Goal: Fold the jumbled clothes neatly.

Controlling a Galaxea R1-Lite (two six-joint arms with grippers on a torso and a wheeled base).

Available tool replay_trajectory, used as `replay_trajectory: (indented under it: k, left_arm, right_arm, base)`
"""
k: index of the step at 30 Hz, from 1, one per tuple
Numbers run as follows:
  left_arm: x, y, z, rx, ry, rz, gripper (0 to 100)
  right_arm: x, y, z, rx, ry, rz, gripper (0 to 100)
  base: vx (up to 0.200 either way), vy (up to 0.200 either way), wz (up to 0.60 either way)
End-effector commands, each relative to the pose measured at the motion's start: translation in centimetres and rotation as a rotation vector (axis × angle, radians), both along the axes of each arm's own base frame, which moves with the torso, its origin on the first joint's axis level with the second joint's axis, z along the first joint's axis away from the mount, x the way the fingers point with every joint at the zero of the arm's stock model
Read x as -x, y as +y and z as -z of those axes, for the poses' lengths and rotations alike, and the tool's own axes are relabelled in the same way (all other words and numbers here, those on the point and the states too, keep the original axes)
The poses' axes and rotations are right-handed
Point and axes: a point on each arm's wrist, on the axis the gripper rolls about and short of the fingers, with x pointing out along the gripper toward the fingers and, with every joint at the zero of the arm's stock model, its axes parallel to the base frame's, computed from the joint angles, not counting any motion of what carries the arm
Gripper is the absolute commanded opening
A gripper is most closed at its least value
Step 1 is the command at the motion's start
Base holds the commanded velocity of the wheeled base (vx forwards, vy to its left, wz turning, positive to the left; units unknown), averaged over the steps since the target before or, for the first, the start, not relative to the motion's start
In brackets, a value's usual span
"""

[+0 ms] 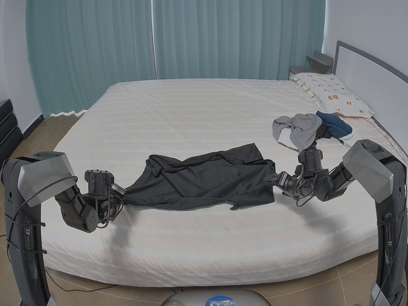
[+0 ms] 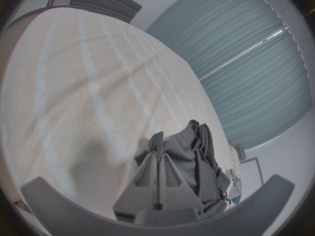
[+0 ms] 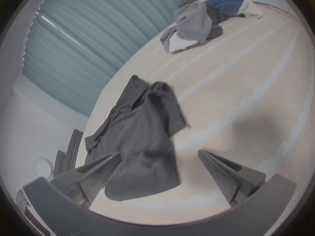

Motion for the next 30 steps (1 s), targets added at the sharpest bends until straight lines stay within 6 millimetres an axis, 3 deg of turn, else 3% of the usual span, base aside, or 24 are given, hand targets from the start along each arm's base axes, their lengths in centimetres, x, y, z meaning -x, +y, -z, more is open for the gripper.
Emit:
replay_trajectory:
  k: [1, 10, 17, 24, 30]
  left_arm:
    - [0.0, 0.0, 0.0, 0.001, 0.0, 0.0, 0]
    - [0.0, 0.0, 0.0, 0.001, 0.0, 0.0, 0]
    - [0.0, 0.0, 0.0, 0.001, 0.0, 0.0, 0]
    - [0.0, 0.0, 0.0, 0.001, 0.0, 0.0, 0]
    - [0.0, 0.0, 0.0, 0.001, 0.0, 0.0, 0]
  right_arm:
    - [0.8, 1.6, 0.3, 0.002, 0.019, -0.044, 100]
    - [1.3, 4.0, 2.0, 0.019, 0.049, -0.088, 100]
    - [1.4, 3.5, 1.6, 0.022, 0.049, -0.075, 100]
    - [2.5, 2.6, -0.3, 0.024, 0.042, -0.057, 100]
    - [3.5, 2.9, 1.2, 0.036, 0.092, -0.07, 100]
  base:
    - [0.0, 0.0, 0.0]
    - [0.0, 0.0, 0.0]
    - [0.0, 0.0, 0.0]
    - [0.0, 0.0, 0.0]
    - [0.0, 0.0, 0.0]
